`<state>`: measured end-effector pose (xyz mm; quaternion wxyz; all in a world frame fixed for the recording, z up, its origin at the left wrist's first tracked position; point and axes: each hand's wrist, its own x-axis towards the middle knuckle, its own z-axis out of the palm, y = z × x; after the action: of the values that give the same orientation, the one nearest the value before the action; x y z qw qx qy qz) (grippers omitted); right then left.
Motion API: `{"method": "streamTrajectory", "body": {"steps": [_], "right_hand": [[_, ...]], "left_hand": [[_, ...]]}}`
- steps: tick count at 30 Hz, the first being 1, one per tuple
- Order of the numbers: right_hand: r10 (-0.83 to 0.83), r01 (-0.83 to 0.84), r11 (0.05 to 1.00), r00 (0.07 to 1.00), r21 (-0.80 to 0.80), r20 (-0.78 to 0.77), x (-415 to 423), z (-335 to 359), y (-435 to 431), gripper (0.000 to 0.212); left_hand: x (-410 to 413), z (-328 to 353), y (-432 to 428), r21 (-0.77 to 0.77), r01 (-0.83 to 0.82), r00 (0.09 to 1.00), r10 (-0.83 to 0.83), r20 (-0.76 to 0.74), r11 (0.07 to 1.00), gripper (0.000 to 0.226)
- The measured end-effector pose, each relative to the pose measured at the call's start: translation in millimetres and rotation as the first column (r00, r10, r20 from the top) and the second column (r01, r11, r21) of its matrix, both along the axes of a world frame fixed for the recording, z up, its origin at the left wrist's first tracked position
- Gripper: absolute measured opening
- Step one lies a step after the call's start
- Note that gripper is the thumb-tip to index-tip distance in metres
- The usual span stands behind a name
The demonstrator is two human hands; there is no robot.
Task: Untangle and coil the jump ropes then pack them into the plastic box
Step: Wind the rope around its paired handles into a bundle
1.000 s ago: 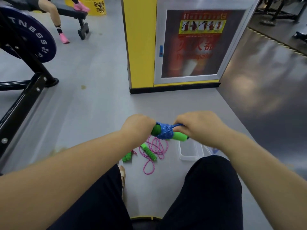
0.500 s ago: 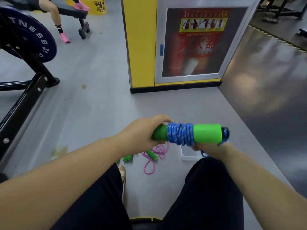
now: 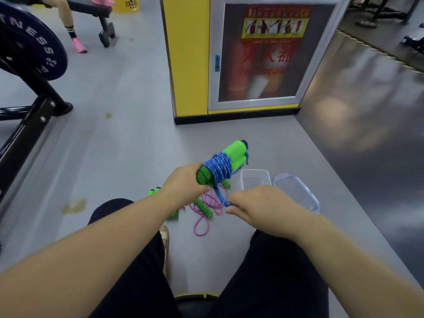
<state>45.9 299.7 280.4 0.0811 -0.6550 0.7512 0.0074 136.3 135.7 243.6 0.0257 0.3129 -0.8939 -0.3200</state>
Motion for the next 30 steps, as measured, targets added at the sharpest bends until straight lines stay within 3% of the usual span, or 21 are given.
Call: {"method": "streamTrajectory", "body": {"steps": [3, 6, 8, 10, 12, 14, 16, 18, 23, 27, 30], "right_hand": [[0.072, -0.069, 0.997, 0.993, 0.036, -0.095, -5, 22, -12, 0.024], [0.056, -0.056, 0.998, 0.987, 0.001, -0.149, -26, 39, -20, 0.031], [0.064, -0.066, 0.997, 0.997, -0.043, -0.043, -38, 47, -23, 0.025], [0.024, -0.019, 1.000, 0.971, -0.023, 0.239, -47, 52, -25, 0.010], [-0.063, 0.068, 0.998, 0.830, 0.011, 0.555, -55, 48, -24, 0.007], [-0.155, 0.157, 0.985, 0.628, 0.071, 0.763, -57, 36, -20, 0.007], [-0.196, 0.199, 0.973, 0.430, 0.119, 0.882, -53, 17, -12, 0.005], [-0.202, 0.237, 0.963, 0.332, 0.126, 0.922, -47, -1, -6, 0.016], [-0.201, 0.316, 0.948, 0.480, 0.046, 0.854, -35, -15, -2, 0.017], [-0.192, 0.229, 0.970, 0.500, 0.085, 0.844, -35, -14, -5, 0.043], [-0.181, 0.232, 0.969, 0.418, 0.088, 0.890, -30, -13, -6, 0.031]], "left_hand": [[-2, 1, 14, -0.195, 0.146, 0.980, -0.115, 0.162, 0.970, 0.035], [-3, 3, 27, -0.330, 0.338, 0.926, -0.249, 0.284, 0.881, 0.038], [-5, 10, 36, -0.372, 0.455, 0.881, -0.349, 0.319, 0.809, 0.034], [-5, 16, 38, -0.374, 0.545, 0.836, -0.458, 0.302, 0.750, 0.037], [-3, 25, 32, -0.352, 0.580, 0.815, -0.528, 0.239, 0.735, 0.046], [2, 31, 26, -0.346, 0.569, 0.819, -0.553, 0.154, 0.746, 0.045], [7, 30, 23, -0.373, 0.536, 0.830, -0.554, 0.070, 0.757, 0.039], [10, 23, 20, -0.393, 0.533, 0.812, -0.584, -0.011, 0.749, 0.033], [11, 14, 6, -0.531, 0.532, 0.658, -0.717, -0.232, 0.660, 0.036], [4, 14, 6, -0.518, 0.548, 0.596, -0.741, -0.309, 0.657, 0.025], [0, 9, 5, -0.497, 0.476, 0.622, -0.678, -0.393, 0.725, 0.027]]}}
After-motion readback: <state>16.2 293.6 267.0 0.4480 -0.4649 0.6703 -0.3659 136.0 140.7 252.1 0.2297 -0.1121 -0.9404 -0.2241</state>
